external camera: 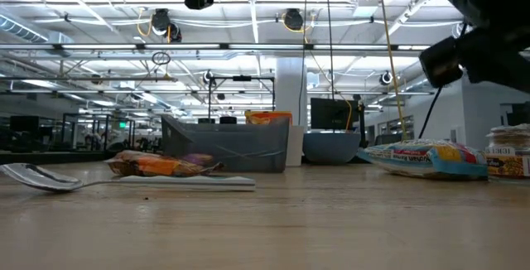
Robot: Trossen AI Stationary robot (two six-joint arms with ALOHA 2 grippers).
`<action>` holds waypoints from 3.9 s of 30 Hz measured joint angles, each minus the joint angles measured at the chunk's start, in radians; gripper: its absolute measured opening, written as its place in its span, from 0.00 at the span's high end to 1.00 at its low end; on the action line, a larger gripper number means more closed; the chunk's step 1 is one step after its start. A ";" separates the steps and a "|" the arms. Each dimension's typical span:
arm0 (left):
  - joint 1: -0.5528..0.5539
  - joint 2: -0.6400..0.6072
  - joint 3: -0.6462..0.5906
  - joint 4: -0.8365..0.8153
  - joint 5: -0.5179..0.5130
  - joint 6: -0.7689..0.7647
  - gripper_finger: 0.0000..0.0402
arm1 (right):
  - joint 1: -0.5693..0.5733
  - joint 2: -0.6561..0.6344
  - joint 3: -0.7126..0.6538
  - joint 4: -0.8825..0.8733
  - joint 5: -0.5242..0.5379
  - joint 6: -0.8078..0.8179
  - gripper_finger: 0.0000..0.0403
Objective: Pick & Place Food Item
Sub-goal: Put the red noodle pack into the white bin
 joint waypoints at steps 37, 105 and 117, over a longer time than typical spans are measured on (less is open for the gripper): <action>0.000 0.000 0.000 -0.006 0.019 -0.026 0.58 | 0.002 -0.030 -0.130 0.206 -0.058 0.261 0.65; 0.002 -0.001 0.000 0.068 0.024 -0.036 0.58 | -0.120 -0.217 -0.130 0.593 0.039 0.802 1.00; 0.003 -0.016 0.000 0.119 0.025 0.024 0.58 | -0.178 -0.238 -0.130 0.909 0.055 1.110 1.00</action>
